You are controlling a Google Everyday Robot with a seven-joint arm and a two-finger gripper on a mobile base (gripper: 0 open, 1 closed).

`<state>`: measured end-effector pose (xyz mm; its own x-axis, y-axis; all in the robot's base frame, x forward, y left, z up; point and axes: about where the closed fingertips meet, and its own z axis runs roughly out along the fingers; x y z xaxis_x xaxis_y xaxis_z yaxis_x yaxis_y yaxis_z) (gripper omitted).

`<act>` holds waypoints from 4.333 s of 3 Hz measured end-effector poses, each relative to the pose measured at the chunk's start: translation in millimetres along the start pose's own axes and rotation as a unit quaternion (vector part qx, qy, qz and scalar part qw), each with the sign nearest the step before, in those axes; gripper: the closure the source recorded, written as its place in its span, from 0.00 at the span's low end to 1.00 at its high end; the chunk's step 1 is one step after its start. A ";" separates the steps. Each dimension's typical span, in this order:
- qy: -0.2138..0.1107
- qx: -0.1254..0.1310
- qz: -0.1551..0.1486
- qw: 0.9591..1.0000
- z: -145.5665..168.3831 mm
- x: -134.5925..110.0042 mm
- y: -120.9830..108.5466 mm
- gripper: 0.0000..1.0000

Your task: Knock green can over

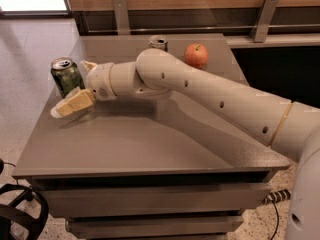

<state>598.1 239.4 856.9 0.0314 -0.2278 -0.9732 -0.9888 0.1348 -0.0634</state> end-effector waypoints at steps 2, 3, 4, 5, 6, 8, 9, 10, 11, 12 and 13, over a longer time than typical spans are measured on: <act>-0.001 -0.004 -0.001 1.000 4.1 -1.4 3.8 0.49; -0.001 -0.006 -0.001 1.000 6.0 -2.1 5.4 0.72; -0.001 -0.008 -0.002 1.000 7.8 -2.6 7.1 0.96; -0.001 -0.009 -0.002 1.000 8.8 -3.0 8.0 1.00; -0.001 -0.010 -0.002 1.000 8.9 -3.0 8.1 1.00; 0.075 0.008 -0.004 0.997 -16.3 -26.8 8.3 1.00; 0.132 0.022 -0.003 0.991 -38.2 -41.1 4.3 1.00; 0.206 0.042 0.005 0.978 -68.6 -48.1 1.9 1.00; 0.249 0.058 0.015 0.967 -88.4 -46.2 2.6 1.00; 0.284 0.077 0.027 0.956 -106.2 -36.4 6.6 1.00; 0.315 0.089 0.037 0.944 -116.3 -19.2 13.2 1.00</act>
Offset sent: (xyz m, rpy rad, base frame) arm -0.0015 0.0023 0.0001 0.0002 -0.0001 0.0042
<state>567.5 133.3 900.4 -0.1860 -0.7327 -0.6546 -0.9432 0.3198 -0.0899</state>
